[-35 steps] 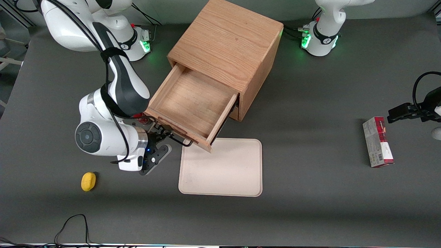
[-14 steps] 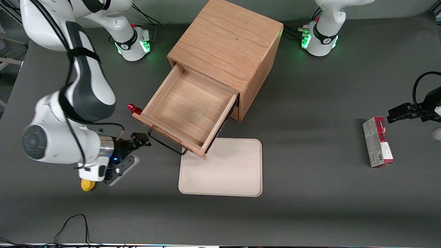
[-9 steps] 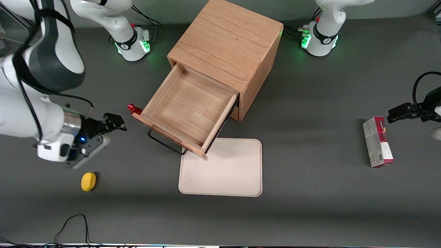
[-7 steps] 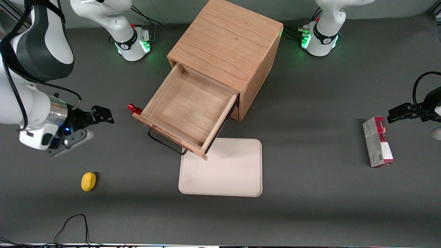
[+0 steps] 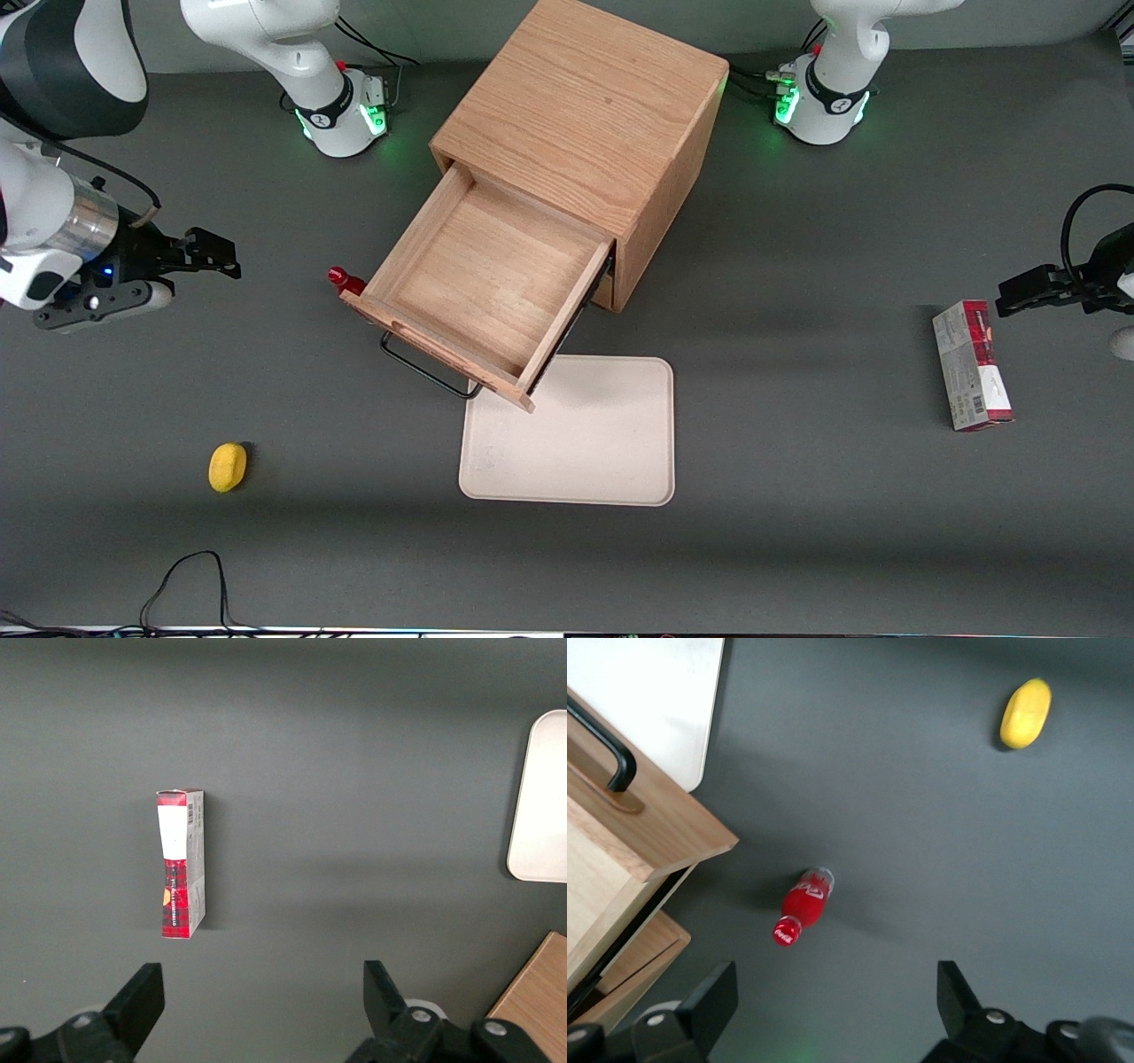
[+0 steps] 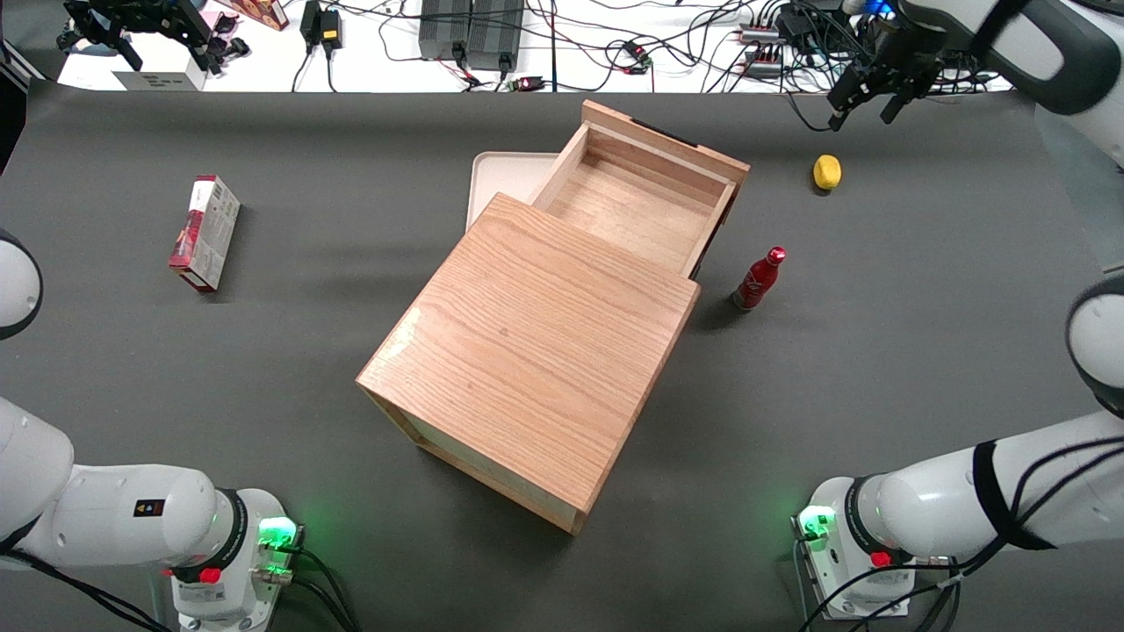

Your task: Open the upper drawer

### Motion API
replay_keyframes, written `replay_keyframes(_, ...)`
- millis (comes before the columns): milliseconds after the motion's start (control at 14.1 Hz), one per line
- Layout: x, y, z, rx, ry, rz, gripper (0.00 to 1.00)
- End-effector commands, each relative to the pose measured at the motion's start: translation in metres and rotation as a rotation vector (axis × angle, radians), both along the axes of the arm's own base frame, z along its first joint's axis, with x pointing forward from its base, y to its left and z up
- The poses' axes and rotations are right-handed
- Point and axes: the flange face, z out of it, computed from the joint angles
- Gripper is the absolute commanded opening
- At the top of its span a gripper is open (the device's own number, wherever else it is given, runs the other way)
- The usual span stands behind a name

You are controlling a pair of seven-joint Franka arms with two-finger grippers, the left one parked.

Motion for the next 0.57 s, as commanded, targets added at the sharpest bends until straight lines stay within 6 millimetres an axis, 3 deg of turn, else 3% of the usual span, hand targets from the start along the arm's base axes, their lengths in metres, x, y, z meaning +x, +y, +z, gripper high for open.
replay_keyframes(0, -0.036, -0.009, 0.007, 0.010, -0.036, -0.030, 1.00)
replay_keyframes(284, -0.030, -0.005, 0.023, 0.006, -0.044, -0.032, 1.00)
replay_keyframes(496, -0.014, 0.020, 0.033, -0.008, -0.003, 0.013, 1.00)
